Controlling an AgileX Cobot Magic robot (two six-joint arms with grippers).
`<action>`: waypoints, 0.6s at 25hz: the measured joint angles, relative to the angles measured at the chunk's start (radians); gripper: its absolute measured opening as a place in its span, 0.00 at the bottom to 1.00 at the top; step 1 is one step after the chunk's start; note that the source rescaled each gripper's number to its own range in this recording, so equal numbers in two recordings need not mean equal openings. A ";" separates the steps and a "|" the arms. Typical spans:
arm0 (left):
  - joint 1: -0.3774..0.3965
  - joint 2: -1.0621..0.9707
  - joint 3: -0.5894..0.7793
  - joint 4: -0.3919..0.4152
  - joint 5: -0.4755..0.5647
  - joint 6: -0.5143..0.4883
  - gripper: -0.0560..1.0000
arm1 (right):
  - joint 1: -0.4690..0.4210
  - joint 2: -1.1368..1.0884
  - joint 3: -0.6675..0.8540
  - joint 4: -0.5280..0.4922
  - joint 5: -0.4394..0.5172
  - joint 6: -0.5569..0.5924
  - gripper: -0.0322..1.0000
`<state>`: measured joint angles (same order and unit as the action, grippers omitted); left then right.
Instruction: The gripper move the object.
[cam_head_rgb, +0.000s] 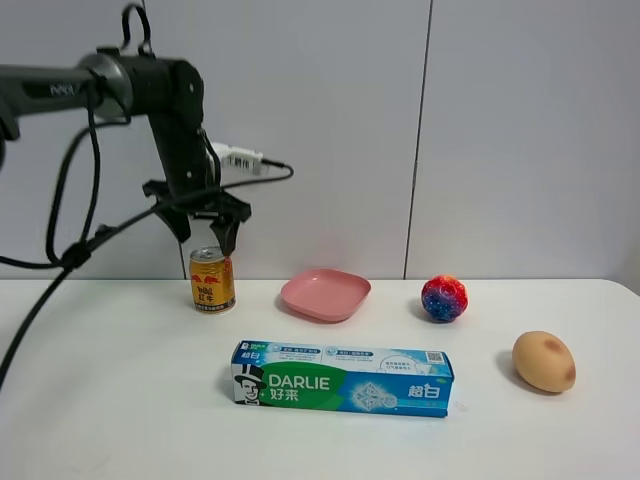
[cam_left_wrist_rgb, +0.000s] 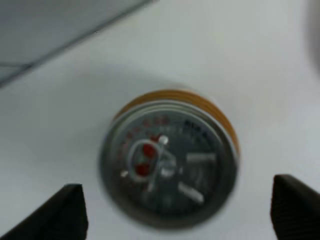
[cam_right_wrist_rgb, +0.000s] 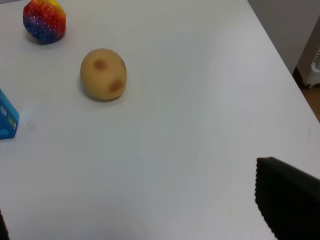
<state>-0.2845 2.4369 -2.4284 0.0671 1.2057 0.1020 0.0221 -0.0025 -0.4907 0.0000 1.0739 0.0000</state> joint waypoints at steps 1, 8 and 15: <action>-0.003 -0.040 0.000 0.002 0.001 0.002 0.43 | 0.000 0.000 0.000 0.000 0.000 0.000 1.00; -0.005 -0.333 -0.001 0.001 0.003 0.006 0.43 | 0.000 0.000 0.000 0.000 0.000 0.000 1.00; -0.005 -0.632 0.094 0.008 0.008 -0.010 0.43 | 0.000 0.000 0.000 0.000 0.000 0.000 1.00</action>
<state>-0.2891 1.8047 -2.3343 0.0756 1.2136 0.0916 0.0221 -0.0025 -0.4907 0.0000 1.0739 0.0000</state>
